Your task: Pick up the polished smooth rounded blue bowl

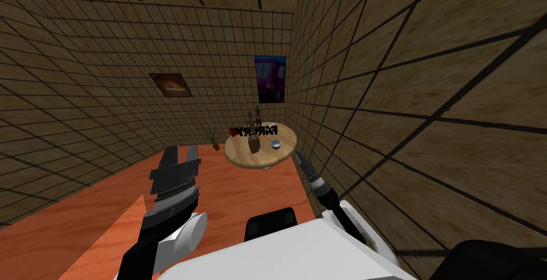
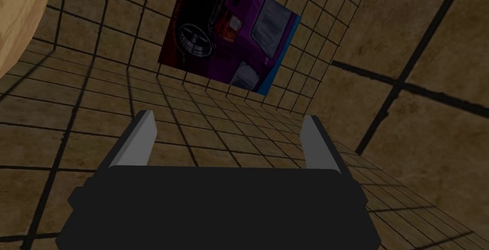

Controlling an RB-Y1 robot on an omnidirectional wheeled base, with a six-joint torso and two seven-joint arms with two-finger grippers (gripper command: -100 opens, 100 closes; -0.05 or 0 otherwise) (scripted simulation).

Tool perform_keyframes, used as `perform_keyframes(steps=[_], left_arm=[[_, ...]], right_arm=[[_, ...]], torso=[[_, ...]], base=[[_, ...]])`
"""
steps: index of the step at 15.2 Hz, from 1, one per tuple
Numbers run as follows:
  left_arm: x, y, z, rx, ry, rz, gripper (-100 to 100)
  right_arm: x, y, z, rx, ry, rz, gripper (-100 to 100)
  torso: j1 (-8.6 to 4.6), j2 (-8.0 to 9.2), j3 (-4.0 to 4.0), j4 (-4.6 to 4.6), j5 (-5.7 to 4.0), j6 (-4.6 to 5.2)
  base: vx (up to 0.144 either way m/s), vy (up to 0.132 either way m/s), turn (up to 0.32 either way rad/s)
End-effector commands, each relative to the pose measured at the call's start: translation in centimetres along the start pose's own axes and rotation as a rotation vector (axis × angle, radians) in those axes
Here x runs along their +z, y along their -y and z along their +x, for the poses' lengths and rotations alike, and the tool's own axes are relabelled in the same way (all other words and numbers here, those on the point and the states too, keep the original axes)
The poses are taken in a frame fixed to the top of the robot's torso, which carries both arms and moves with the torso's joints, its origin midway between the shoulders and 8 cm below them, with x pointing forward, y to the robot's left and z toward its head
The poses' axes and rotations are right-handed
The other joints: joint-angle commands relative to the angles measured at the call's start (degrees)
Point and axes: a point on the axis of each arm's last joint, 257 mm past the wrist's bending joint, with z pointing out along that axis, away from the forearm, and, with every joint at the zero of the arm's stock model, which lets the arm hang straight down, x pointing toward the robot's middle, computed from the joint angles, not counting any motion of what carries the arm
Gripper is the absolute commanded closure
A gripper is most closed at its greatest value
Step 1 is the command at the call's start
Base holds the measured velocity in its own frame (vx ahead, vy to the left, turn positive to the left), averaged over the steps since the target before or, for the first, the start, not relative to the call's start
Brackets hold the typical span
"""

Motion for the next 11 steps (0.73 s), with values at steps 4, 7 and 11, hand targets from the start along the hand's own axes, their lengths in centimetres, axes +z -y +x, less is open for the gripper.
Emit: perform_keyframes(steps=[4,7,11], left_arm=[[0.0,0.0,0.0,0.000,0.000,0.000,0],[0.0,0.0,0.0,0.000,0.000,0.000,0],[0.0,0.0,0.0,0.000,0.000,0.000,0]], right_arm=[[-2.1,3.2,3.5,-0.078,-0.139,0.074,-100],[-4.9,6.4,5.8,-0.134,-0.259,0.144,-100],[-8.4,9.9,7.7,-0.211,-0.392,0.218,-100]], torso=[[0.01,0.01,0.00,-0.01,0.00,-0.01],[0.01,-0.01,0.00,0.00,0.00,0.00],[-0.02,-0.06,-0.04,-0.01,0.00,0.00]], base=[[-0.103,0.048,0.213],[-0.098,0.055,0.246],[-0.081,0.056,0.251]])
